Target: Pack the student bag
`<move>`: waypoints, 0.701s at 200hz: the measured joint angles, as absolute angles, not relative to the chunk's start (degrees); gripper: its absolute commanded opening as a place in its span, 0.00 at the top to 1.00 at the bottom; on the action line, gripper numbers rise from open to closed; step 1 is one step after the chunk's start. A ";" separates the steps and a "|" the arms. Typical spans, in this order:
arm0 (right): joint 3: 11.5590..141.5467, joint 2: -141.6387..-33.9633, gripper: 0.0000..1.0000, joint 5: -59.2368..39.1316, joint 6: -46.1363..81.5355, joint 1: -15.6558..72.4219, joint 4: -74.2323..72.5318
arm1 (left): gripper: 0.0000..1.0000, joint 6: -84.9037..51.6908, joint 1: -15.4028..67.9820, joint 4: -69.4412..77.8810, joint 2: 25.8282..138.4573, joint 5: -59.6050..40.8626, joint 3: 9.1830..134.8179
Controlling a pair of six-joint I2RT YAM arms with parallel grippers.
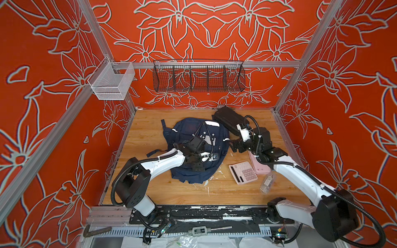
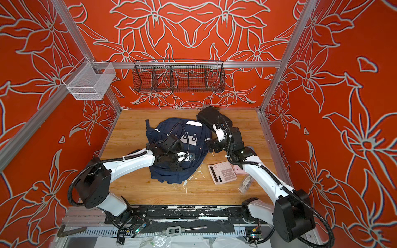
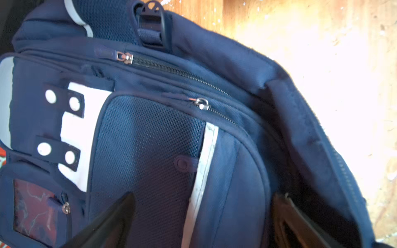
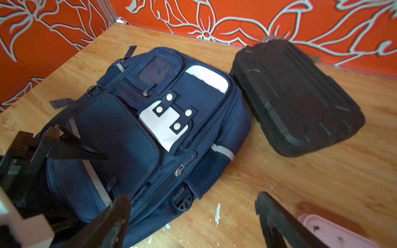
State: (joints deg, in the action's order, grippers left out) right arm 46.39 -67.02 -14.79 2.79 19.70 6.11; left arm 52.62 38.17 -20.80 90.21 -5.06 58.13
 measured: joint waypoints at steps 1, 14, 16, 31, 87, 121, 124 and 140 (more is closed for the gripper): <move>46.37 -66.94 0.07 -14.72 2.87 19.70 6.22 | 0.03 52.58 38.15 -20.75 90.19 -5.06 58.11; 46.24 -65.93 0.07 -13.50 3.05 19.70 7.46 | 0.03 52.21 37.85 -20.53 90.17 -5.39 58.02; 46.22 -65.71 0.08 -13.21 3.05 19.70 7.64 | 0.03 52.21 37.82 -20.58 90.17 -5.45 58.02; 46.11 -64.60 0.08 -11.49 2.96 19.70 8.97 | 0.03 52.80 37.76 -20.73 90.17 -5.91 58.02; 46.11 -64.75 0.11 -13.06 -1.98 19.70 11.51 | 0.03 56.99 37.54 -20.47 86.30 -9.47 54.13; 46.44 -69.76 0.21 -18.68 -6.72 19.68 10.50 | 0.00 59.37 38.30 -18.96 86.19 -7.51 54.24; 46.65 -70.57 0.21 -19.27 -7.38 19.70 10.52 | 0.00 59.72 38.39 -18.59 86.59 -7.09 54.24; 48.36 -73.80 0.26 -21.82 -8.78 19.70 10.94 | 0.02 61.12 38.81 -16.86 88.71 -5.37 54.28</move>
